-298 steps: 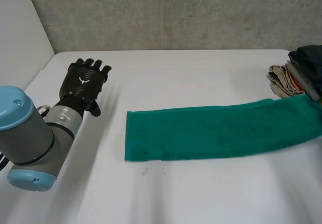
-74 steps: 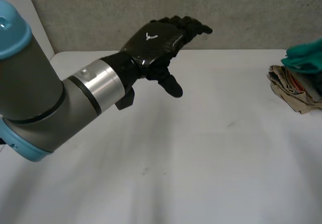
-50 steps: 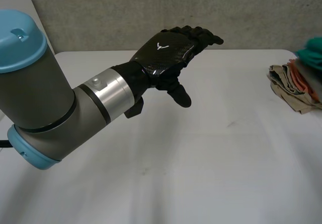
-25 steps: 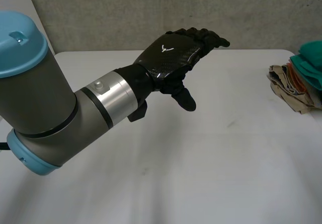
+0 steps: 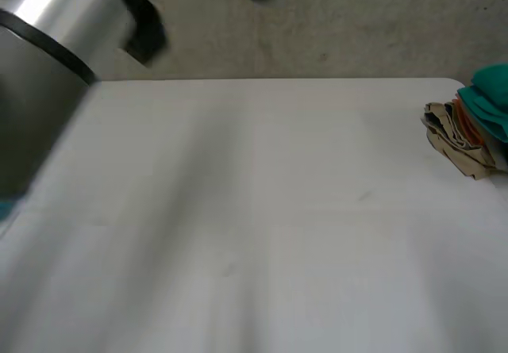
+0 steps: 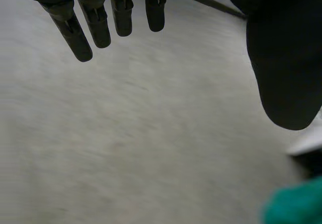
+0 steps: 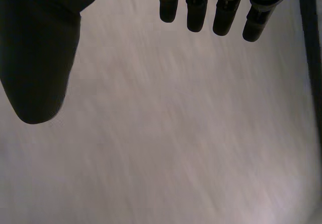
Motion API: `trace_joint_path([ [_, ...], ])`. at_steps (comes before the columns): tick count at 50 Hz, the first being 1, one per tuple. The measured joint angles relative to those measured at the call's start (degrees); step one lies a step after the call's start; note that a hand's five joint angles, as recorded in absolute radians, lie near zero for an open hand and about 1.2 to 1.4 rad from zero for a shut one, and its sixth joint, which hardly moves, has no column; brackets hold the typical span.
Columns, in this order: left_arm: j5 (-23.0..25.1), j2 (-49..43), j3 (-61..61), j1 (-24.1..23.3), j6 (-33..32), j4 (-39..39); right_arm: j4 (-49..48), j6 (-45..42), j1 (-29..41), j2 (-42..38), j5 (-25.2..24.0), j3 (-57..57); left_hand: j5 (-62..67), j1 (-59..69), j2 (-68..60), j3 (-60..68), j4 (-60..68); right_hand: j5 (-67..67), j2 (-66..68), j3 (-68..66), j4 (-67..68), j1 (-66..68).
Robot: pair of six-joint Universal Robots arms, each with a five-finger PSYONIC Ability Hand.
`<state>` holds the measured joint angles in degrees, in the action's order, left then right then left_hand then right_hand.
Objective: Fold the laundry.
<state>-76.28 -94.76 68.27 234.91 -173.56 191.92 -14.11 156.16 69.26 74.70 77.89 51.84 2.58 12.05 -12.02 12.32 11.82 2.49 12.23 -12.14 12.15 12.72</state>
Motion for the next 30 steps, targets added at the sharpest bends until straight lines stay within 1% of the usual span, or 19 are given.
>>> trace_joint_path([
  [1, -1.95, 0.84, -0.34, 1.6, 0.14, 0.28, -2.25, 0.77, 2.76, 1.97, -1.79, 2.95, 0.0, 0.0, 0.0, 0.0, 0.0, 0.0, 0.0, 0.0, 0.0, 0.0],
  [2, -2.51, 1.08, -0.41, 2.17, 0.16, 0.32, -2.91, 0.98, 3.61, 2.57, -2.42, 4.0, 0.0, 0.02, 0.0, 0.0, 0.0, 0.0, 0.0, 0.0, 0.0, 0.0],
  [4, -5.43, 2.2, -0.52, 6.14, -0.06, 0.17, -6.25, 1.8, 8.44, 5.47, -6.15, 9.91, 0.0, 0.03, 0.0, 0.0, 0.0, 0.01, -0.16, 0.0, -0.01, 0.0],
  [5, -7.01, 2.72, -0.34, 9.4, -0.62, -0.44, -8.41, 2.07, 12.14, 7.21, -8.79, 14.4, 0.0, 0.0, 0.0, 0.0, 0.0, 0.0, -0.21, 0.01, -0.01, 0.0],
  [6, -7.82, 2.98, -0.13, 11.61, -1.17, -1.02, -9.54, 2.15, 14.44, 8.1, -10.32, 17.09, 0.0, 0.0, 0.0, 0.0, 0.0, 0.0, -0.21, 0.01, -0.02, -0.01],
  [7, -8.13, 3.07, -0.01, 12.61, -1.47, -1.32, -10.0, 2.16, 15.46, 8.44, -10.93, 18.26, 0.0, 0.0, 0.0, 0.0, -0.04, 0.01, -0.21, 0.01, -0.02, -0.01],
  [10, -10.05, 3.19, 1.45, 21.71, -5.73, -4.88, -12.65, 2.0, 23.9, 10.35, -14.83, 27.62, 0.0, 0.0, 0.08, -0.01, -0.07, 0.0, -0.22, 0.01, -0.02, -0.01],
  [12, -10.46, 2.62, 2.54, 26.08, -8.99, -7.01, -13.01, 1.81, 27.55, 10.64, -15.77, 31.6, 0.0, 0.0, 0.11, -0.01, -0.09, 0.0, -0.22, 0.01, -0.02, -0.01],
  [13, -10.51, 2.34, 2.89, 27.15, -9.95, -7.58, -12.99, 1.75, 28.41, 10.66, -15.88, 32.55, 0.0, 0.0, 0.11, -0.01, -0.09, 0.0, -0.22, 0.01, -0.02, -0.01],
  [14, -10.6, 1.04, 4.2, 30.43, -13.33, -9.44, -12.5, 1.58, 30.81, 10.59, -15.97, 35.34, 0.0, 0.0, 0.11, -0.01, -0.09, 0.0, -0.22, 0.01, -0.02, -0.01],
  [15, -10.6, 1.04, 4.2, 30.43, -13.33, -9.44, -12.5, 1.58, 30.81, 10.59, -15.97, 35.34, 0.0, 0.0, 0.11, -0.01, -0.09, 0.0, -0.22, 0.01, -0.02, -0.01],
  [16, -10.53, -0.97, 5.92, 33.67, -17.47, -11.4, -11.42, 1.4, 32.82, 10.31, -15.62, 37.82, 0.0, 0.0, 0.16, -0.23, -0.1, 0.0, -0.22, 0.01, -0.02, -0.01],
  [19, -10.45, -3.85, 8.4, 36.58, -22.29, -13.38, -9.38, 1.25, 34.23, 9.41, -14.64, 39.71, 0.0, 0.0, 0.2, -0.23, -0.09, 0.0, -0.22, 0.01, -0.02, -0.01],
  [21, -10.28, -6.95, 11.62, 38.97, -27.0, -14.79, -6.7, 1.19, 34.9, 7.67, -12.97, 40.53, 0.0, 0.0, 0.21, -0.23, -0.1, 0.0, -0.22, 0.01, -0.02, -0.01],
  [23, -10.12, -9.09, 14.33, 40.57, -30.09, -15.32, -4.89, 1.17, 35.06, 6.07, -11.58, 40.63, 0.0, 0.0, 0.2, -0.23, -0.1, 0.0, -0.22, 0.01, -0.02, -0.01],
  [26, -9.93, -11.36, 17.67, 42.5, -33.03, -15.08, -3.29, 1.16, 35.08, 4.21, -9.89, 40.42, 0.0, 0.0, 0.21, -0.23, -0.1, 0.0, -0.22, 0.01, -0.02, -0.01],
  [30, -9.79, -13.41, 20.74, 44.55, -34.72, -13.46, -2.54, 1.16, 34.96, 2.92, -8.6, 40.07, 0.0, 0.0, 0.21, -0.23, -0.1, 0.0, -0.22, 0.01, -0.02, -0.01],
])
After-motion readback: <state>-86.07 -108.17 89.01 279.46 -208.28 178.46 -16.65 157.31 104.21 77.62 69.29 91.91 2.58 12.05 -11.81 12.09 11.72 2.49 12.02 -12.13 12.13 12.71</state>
